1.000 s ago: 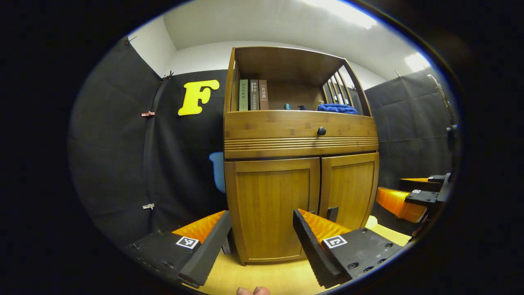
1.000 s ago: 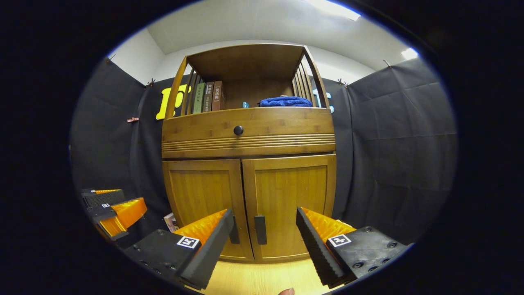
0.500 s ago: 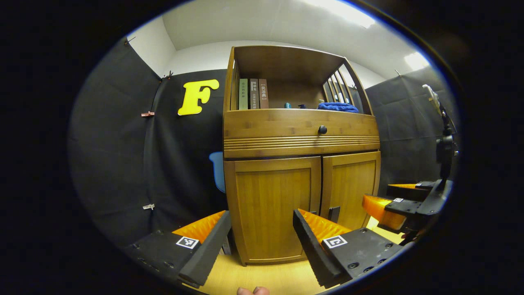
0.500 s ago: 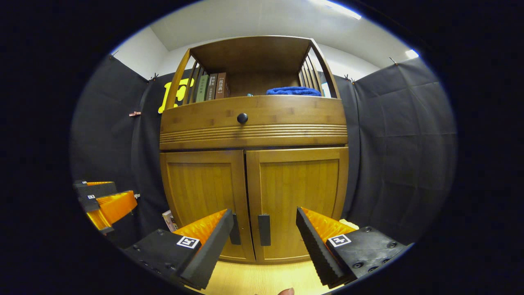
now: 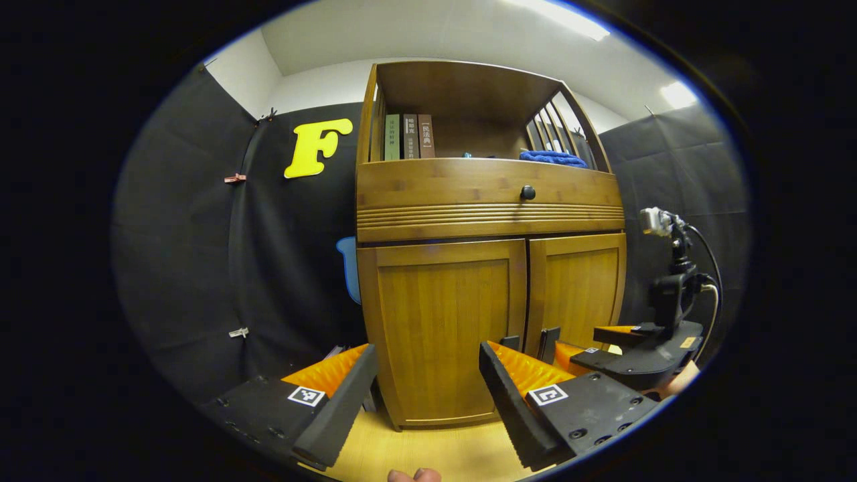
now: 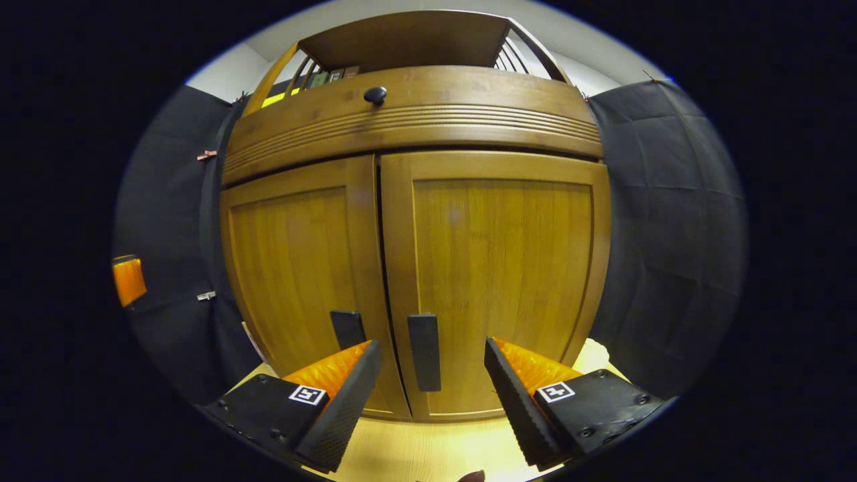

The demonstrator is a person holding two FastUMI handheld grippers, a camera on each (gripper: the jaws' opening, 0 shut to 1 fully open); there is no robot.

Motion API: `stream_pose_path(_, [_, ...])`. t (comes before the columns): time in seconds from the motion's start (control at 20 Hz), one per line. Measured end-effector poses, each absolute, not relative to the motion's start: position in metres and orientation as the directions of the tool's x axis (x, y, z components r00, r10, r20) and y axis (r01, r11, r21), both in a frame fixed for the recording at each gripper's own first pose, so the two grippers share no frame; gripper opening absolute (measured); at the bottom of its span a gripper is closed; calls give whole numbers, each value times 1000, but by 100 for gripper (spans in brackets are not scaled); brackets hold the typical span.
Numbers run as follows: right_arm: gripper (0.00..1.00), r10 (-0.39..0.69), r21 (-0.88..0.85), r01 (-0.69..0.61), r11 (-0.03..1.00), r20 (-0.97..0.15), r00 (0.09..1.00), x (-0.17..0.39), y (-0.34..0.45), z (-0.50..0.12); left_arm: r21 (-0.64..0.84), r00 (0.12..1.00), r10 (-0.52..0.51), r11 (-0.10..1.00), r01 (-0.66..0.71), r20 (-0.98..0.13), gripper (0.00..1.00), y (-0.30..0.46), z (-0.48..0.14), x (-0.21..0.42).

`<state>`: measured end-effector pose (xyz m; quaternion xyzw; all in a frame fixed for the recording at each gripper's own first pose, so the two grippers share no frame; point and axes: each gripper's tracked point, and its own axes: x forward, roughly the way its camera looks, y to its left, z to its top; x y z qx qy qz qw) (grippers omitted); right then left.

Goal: Open the right door of the double-door shoe cabinet with the right hand, and open the left door with the left hand.

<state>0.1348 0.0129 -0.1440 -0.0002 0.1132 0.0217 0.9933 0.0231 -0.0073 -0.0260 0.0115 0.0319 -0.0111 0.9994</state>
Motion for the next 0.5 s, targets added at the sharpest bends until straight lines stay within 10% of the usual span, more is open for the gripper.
stream_pose_path(0.4, [98,64,66,-46,997,-307,950,175,15,-193,16,996,1,1000,0,-94,93,7,-43,41])
stream_pose_path(0.5, [82,72,96,-42,995,-339,938,180,19,-207,22,995,6,1000,-4,-101,92,13,-46,43])
